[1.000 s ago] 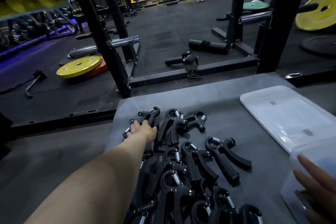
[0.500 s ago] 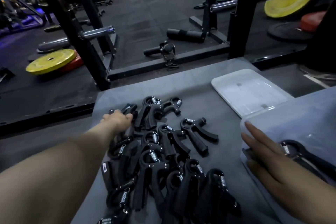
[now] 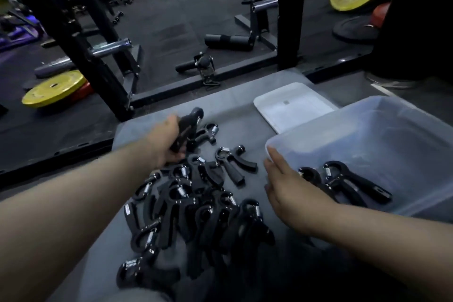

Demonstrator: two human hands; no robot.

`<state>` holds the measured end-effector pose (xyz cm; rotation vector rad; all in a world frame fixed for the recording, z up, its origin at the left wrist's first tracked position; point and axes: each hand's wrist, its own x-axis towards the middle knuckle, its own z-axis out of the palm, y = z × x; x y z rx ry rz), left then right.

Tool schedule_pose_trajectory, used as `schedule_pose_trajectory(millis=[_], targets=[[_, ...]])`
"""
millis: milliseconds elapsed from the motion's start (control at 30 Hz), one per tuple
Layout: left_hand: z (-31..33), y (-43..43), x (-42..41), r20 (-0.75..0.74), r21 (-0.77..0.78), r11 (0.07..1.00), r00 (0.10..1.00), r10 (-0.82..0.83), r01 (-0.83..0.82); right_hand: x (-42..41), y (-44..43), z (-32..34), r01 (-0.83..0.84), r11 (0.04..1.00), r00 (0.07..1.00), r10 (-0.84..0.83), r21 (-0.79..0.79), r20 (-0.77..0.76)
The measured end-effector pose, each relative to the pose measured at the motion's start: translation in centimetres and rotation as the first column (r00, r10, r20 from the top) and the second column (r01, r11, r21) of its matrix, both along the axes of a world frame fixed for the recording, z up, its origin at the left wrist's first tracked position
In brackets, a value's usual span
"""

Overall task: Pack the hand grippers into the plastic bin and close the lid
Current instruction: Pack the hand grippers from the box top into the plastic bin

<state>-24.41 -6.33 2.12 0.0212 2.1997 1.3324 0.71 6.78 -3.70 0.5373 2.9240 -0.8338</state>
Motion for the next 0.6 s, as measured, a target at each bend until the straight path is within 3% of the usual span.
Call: schedule_pose_trajectory(millis=[200, 467, 533, 600], targets=[[5.6, 3.3, 9.2, -0.004, 0.098, 0.99, 0.994, -0.106, 0.106, 0.2, 0.9, 0.1, -0.003, 0.996, 1.0, 0.003, -0.091, -0.001], [5.5, 5.3, 16.8, 0.262, 0.408, 0.91, 0.947, -0.186, 0.066, 0.1, 3.4, 1.5, 0.04, 0.889, 0.984, -0.114, -0.457, -0.135], [4.9, 5.4, 18.0, 0.267, 0.478, 0.877, 0.942, -0.201, 0.052, 0.4, 4.6, 2.3, 0.136, 0.767, 0.954, -0.271, -0.627, -0.126], [4.2, 5.5, 19.0, 0.263, 0.521, 0.848, 0.928, -0.266, 0.095, 0.9, 5.5, 3.4, 0.18, 0.564, 0.925, -0.376, -0.806, -0.056]])
